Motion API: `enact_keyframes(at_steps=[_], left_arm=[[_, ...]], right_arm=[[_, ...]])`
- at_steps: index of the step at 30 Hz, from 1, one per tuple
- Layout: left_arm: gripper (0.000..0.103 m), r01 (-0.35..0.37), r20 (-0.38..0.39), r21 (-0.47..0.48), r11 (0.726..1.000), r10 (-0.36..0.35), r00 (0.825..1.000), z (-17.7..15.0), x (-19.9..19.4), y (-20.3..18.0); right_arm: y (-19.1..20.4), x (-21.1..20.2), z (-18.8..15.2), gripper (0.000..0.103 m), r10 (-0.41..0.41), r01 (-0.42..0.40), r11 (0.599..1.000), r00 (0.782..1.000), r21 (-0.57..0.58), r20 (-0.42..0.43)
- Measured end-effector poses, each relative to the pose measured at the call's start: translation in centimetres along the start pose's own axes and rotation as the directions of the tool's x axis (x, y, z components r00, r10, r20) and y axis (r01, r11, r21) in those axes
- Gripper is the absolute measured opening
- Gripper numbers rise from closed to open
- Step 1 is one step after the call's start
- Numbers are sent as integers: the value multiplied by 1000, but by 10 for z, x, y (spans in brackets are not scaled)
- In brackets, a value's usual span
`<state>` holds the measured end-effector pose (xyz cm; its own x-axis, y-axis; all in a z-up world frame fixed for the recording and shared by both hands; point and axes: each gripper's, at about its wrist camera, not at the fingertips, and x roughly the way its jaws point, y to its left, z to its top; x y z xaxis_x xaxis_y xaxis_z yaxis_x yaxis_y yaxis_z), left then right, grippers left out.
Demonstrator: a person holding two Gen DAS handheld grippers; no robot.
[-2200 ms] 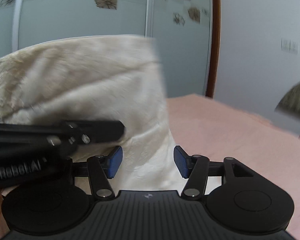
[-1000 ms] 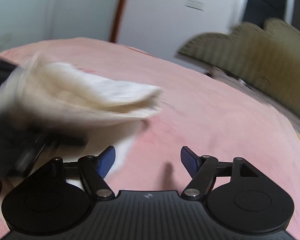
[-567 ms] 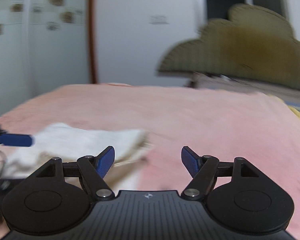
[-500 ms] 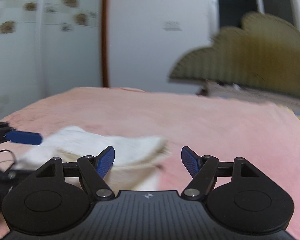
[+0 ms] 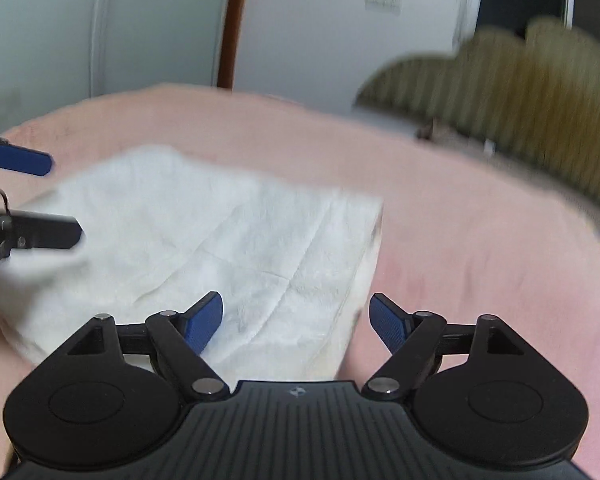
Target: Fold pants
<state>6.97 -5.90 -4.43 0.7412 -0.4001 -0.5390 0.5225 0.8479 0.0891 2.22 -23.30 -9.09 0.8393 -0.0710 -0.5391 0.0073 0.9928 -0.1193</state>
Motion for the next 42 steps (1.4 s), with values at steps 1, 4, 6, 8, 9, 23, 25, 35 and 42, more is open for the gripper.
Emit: enact_keyframes(at_steps=[1, 4, 6, 8, 9, 23, 25, 35, 42], left_arm=[[92, -14, 4, -31, 999, 14, 1000, -2, -1, 8], [94, -58, 18, -195, 979, 62, 998, -1, -9, 44], [93, -95, -10, -304, 948, 97, 995, 1, -10, 65], [93, -77, -34, -349, 934, 70, 997, 3, -13, 77], [94, -59, -37, -346, 936, 49, 998, 2, -15, 78], [102, -71, -120, -237, 969, 44, 992, -14, 0, 42], [102, -78, -119, -243, 967, 51, 992, -15, -2, 42], [101, -48, -140, -264, 963, 11, 990, -7, 3, 50], [100, 125, -179, -377, 918, -204, 962, -1, 31, 78]], right_arm=[[-4, -2, -3, 81, 9, -10, 999, 1000, 49, 13], [-15, -11, -7, 83, 16, -30, 980, 997, 199, 70], [-23, -13, -12, 84, 28, -49, 960, 996, 276, 80], [-26, -21, -13, 84, 24, -48, 945, 997, 324, 79], [-25, -29, -14, 84, 35, -66, 946, 994, 317, 103], [-29, -11, -32, 103, 54, -65, 938, 998, 339, 42], [-26, -17, -32, 103, 43, -62, 943, 997, 328, 65], [-43, 1, -18, 102, 201, -196, 905, 979, 378, 27], [-74, 25, -12, 72, 324, -309, 852, 945, 422, 38]])
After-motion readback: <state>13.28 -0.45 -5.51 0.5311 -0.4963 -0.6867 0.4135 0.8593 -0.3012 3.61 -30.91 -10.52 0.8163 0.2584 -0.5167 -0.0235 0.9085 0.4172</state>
